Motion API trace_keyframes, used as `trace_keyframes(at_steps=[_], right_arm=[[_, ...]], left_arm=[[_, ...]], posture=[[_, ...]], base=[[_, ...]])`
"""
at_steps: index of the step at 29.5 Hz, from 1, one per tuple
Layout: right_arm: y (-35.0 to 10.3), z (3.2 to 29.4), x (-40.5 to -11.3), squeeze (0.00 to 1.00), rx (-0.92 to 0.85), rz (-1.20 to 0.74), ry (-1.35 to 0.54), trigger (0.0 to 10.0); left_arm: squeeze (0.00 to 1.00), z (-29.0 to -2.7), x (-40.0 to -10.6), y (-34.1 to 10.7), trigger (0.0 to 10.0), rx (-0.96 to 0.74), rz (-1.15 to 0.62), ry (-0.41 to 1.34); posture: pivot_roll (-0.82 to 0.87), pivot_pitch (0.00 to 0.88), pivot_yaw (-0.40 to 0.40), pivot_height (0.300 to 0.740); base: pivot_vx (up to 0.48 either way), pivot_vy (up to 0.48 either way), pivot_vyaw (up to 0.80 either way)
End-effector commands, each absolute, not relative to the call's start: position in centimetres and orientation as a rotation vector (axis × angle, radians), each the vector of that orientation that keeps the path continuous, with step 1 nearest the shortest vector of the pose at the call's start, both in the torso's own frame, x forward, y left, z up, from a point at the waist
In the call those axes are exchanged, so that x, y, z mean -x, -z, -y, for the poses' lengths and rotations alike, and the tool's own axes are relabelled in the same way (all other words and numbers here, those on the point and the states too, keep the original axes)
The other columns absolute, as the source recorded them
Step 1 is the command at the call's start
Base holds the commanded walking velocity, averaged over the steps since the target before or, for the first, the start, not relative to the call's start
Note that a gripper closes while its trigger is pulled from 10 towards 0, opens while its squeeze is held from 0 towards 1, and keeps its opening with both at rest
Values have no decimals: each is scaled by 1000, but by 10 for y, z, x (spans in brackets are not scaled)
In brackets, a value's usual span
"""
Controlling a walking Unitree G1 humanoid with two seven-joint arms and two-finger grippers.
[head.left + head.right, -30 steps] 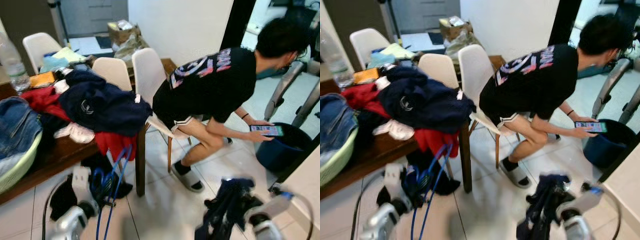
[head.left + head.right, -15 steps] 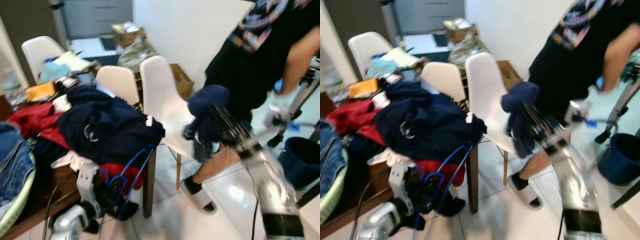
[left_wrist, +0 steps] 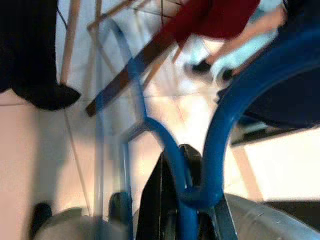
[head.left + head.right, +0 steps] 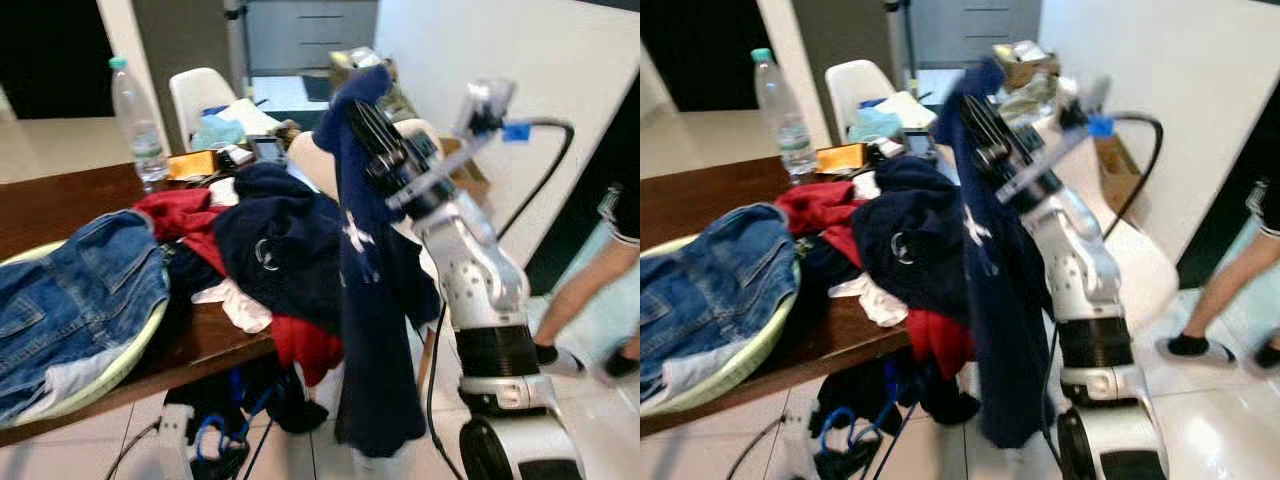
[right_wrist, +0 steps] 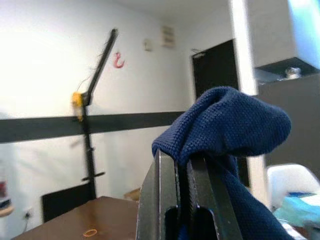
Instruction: Hang hanger
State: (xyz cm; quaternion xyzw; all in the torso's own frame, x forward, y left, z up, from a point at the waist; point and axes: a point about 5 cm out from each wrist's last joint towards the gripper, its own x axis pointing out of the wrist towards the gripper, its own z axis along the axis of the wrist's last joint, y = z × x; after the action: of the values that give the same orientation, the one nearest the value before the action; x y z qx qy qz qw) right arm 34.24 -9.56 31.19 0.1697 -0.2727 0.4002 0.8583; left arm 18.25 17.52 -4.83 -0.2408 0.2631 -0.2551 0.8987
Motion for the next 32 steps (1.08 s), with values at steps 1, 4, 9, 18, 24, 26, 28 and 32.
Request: trace_keyframes(at_steps=[1,4,9,18,24,26,28,32], right_arm=[[-319,77,-342,0,-330,563,-891,10000],[-326,71,-346,0,-319,568,-887,10000],[-340,63,-354,0,-290,577,-850,10000],[-338,51,-375,0,-165,495,-684,10000],[-335,51,-376,0,-135,484,-668,10000],[-332,52,-378,0,-123,473,-648,10000],[-331,54,-379,0,-119,466,-632,10000],[-335,61,-383,0,-154,474,-597,10000]], left_arm=[[0,-175,-178,52,10000,531,-550,524],[0,-175,-176,53,10000,537,-552,512],[0,-174,-174,54,10000,550,-545,486],[0,-178,-176,53,10000,600,-498,380],[0,-181,-176,52,10000,608,-474,374],[0,-181,-176,51,10000,609,-468,380],[0,-181,-176,51,10000,610,-465,386],[0,-175,-170,52,10000,621,-510,487]], posture=[[178,0,-66,740],[181,0,-70,740],[186,0,-76,740],[203,0,-95,740],[205,0,-97,740],[203,0,-96,740],[203,0,-95,740],[197,0,-91,740]], base=[[0,0,800],[0,0,800],[0,0,800],[0,0,356],[341,0,0],[480,0,0],[480,0,0],[480,0,0]])
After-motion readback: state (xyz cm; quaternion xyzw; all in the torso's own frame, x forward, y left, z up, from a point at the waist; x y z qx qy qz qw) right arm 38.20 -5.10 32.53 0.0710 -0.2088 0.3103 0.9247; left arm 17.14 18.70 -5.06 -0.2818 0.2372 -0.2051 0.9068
